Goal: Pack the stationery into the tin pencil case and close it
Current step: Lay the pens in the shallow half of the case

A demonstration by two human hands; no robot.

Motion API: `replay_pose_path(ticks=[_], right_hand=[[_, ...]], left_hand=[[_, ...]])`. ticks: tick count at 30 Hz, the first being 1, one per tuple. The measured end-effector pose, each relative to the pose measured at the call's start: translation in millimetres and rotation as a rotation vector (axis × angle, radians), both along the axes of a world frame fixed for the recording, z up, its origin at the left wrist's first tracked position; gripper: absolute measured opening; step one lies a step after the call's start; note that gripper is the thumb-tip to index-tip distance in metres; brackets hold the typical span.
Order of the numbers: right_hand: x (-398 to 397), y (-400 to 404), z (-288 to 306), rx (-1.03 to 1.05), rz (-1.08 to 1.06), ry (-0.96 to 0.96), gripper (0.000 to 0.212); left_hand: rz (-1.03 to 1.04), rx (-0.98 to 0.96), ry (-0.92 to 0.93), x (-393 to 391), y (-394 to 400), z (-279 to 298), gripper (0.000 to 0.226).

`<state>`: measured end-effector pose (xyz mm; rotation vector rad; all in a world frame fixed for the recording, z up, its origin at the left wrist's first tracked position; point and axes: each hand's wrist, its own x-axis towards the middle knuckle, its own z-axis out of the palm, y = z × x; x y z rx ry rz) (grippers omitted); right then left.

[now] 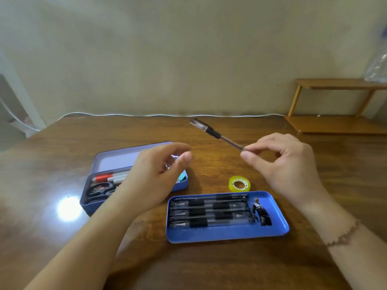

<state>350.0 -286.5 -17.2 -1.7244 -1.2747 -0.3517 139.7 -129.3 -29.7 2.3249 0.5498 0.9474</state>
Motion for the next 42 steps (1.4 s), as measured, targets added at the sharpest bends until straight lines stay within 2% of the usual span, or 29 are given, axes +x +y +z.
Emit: replay_pose_path(ticks=[2,6,7,9,10,12,14,17,19,22,24,27,32,36,42], right_hand=[[-31,-1,0,0.011,0.178,-0.015,0.009],[-49,-7,-1,-0.026,0.351,-0.148,0.022],[-46,-8,0,0.012,0.394,-0.181,0.025],[-40,-10,5,0.095,0.405,-0.243,0.035],[-38,-11,7,0.116,0.400,-0.298,0.037],[-34,-11,8,0.127,0.447,-0.433,0.029],[-33,-12,5,0.092,0.530,-0.472,0.018],[-30,-14,5,-0.022,0.592,-0.457,0.014],[-24,-17,6,-0.095,0.588,-0.476,0.015],[-9,-27,7,-0.280,0.545,-0.307,0.016],[-2,-32,3,-0.412,0.450,-0.292,0.020],[-1,-35,1,-0.555,0.418,-0.242,0.015],[-12,-33,1,-0.755,0.390,-0.349,0.020],[-25,-28,-6,-0.762,0.360,-0.367,0.023],[-26,-25,-5,-0.781,0.291,-0.305,0.026]], left_hand=[[-0.109,-0.212,-0.103,2,-2,2,0.042],[-0.387,-0.476,-0.251,4,-14,10,0.030],[-0.472,-0.583,-0.236,2,-17,12,0.030],[-0.664,-0.724,-0.079,-3,-24,16,0.032],[-0.732,-0.708,0.041,-4,-27,16,0.033],[-0.820,-0.623,0.237,-6,-32,17,0.032],[-0.866,-0.628,0.334,-6,-34,18,0.032],[-0.831,-0.617,0.378,-7,-33,17,0.036],[-0.729,-0.565,0.367,-7,-30,15,0.040],[-0.551,-0.548,0.188,-8,-15,14,0.041],[-0.455,-0.417,0.135,-11,-5,14,0.036],[-0.395,-0.184,0.247,-12,-3,11,0.023],[-0.456,-0.042,0.500,-9,-10,7,0.011],[-0.438,0.106,0.653,-7,-14,3,0.018],[-0.408,0.133,0.689,-7,-12,1,0.013]])
